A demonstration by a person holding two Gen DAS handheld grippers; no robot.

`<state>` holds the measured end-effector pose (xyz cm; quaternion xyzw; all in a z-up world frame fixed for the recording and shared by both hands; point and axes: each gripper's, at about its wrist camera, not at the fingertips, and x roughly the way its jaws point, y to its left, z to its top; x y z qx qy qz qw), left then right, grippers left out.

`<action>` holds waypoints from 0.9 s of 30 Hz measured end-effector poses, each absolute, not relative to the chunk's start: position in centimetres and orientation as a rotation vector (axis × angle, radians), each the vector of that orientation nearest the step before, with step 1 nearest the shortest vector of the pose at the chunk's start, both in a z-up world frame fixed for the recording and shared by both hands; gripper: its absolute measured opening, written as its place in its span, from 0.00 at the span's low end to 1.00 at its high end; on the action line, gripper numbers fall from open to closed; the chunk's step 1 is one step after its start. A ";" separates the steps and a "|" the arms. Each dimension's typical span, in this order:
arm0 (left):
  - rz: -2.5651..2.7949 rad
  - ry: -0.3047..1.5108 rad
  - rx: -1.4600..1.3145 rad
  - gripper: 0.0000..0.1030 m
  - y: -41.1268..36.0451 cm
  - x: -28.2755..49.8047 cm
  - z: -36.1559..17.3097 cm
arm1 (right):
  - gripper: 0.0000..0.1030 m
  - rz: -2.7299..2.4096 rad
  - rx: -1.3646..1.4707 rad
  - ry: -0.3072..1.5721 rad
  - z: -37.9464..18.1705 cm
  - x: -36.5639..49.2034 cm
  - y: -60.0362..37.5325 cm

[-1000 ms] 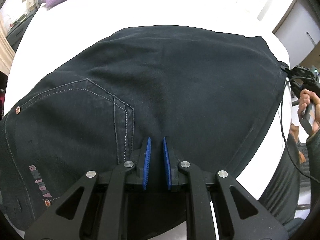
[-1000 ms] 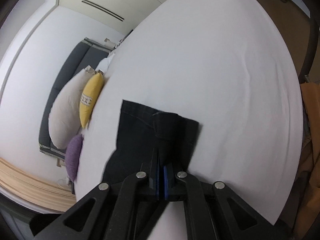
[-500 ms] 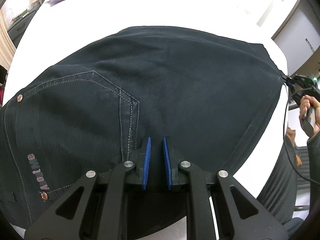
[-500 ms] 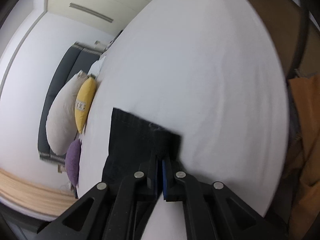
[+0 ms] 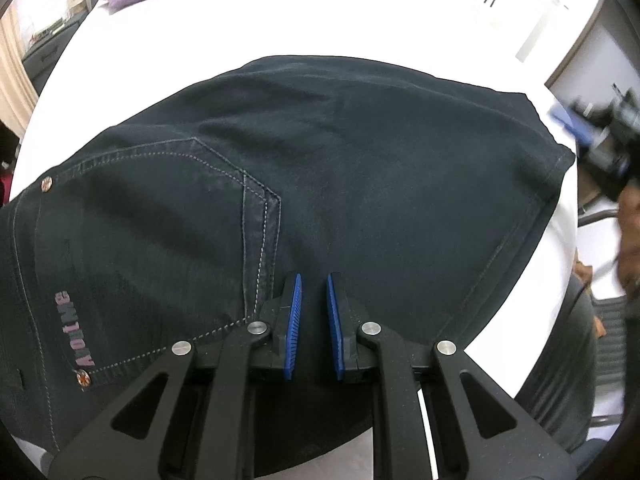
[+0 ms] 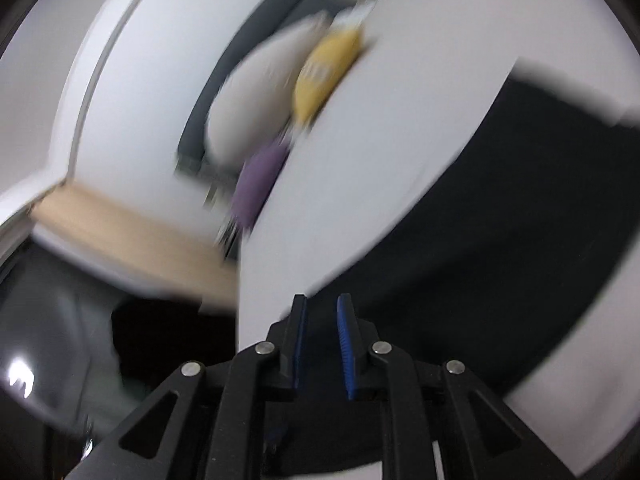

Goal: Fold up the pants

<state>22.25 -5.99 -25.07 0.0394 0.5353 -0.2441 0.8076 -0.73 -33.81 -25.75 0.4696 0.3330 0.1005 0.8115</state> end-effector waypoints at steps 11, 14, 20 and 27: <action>-0.501 1.168 0.089 0.12 -5.8 22.3 -25.2 | 0.08 -0.504 1.009 0.659 -27.1 -9.5 -47.1; -0.489 1.167 0.100 0.12 -6.1 22.2 -25.2 | 0.08 -0.413 0.915 0.604 -23.4 -8.6 -45.0; -0.476 1.171 0.111 0.12 -7.8 22.1 -25.3 | 0.17 0.127 0.823 0.750 -22.6 0.9 -32.2; -0.473 1.178 0.119 0.12 -8.4 22.3 -25.4 | 0.31 0.458 0.738 0.955 -24.8 10.4 -22.8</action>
